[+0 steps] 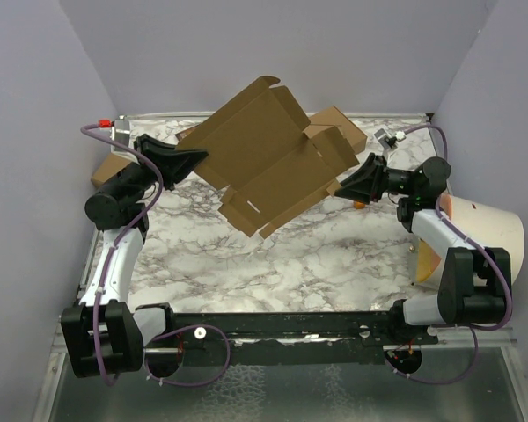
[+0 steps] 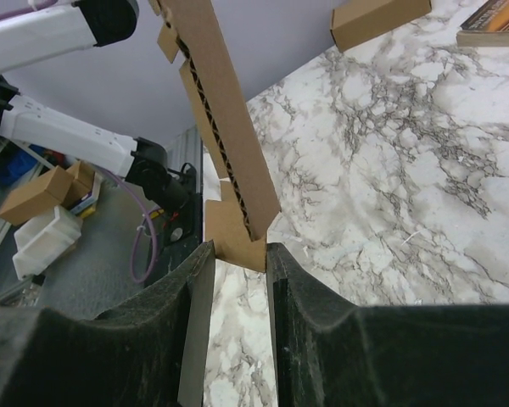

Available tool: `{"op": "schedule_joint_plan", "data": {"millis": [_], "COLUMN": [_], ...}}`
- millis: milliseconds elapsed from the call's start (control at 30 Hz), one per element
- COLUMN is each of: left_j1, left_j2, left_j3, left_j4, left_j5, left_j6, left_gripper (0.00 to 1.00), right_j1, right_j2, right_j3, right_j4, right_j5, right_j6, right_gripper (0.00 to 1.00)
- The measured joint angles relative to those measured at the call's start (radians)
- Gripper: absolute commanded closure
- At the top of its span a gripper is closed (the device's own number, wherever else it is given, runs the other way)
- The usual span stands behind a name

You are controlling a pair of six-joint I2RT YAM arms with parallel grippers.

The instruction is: Fold the paper box

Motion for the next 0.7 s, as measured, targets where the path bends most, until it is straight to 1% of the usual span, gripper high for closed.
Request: {"op": "schedule_joint_plan", "data": {"millis": [200,367,567,633,700], "left_j1": [0.0,0.0,0.0,0.0,0.0], "left_j2": [0.0,0.012,0.033,0.036,0.037], "left_j3": [-0.004,-0.021,-0.028,-0.028,-0.028], "left_j4": [0.021,0.071,0.119,0.13,0.137], "left_j5": [0.0,0.0,-0.001,0.0,0.0], "left_j6": [-0.016,-0.053,-0.098,-0.106,-0.113], "left_gripper": [1.0,1.0,1.0,1.0,1.0], "right_j1": [0.0,0.0,0.0,0.0,0.0], "right_j2": [0.0,0.0,0.02,0.032,0.039], "right_j3": [-0.001,-0.011,-0.023,-0.026,-0.032], "right_j4": [0.027,0.049,0.121,0.153,0.179], "right_j5": [0.017,0.057,0.084,0.09,0.094], "right_j6": [0.023,0.042,0.095,0.121,0.142], "right_gripper": [0.64,0.62,0.65,0.67,0.71]}}
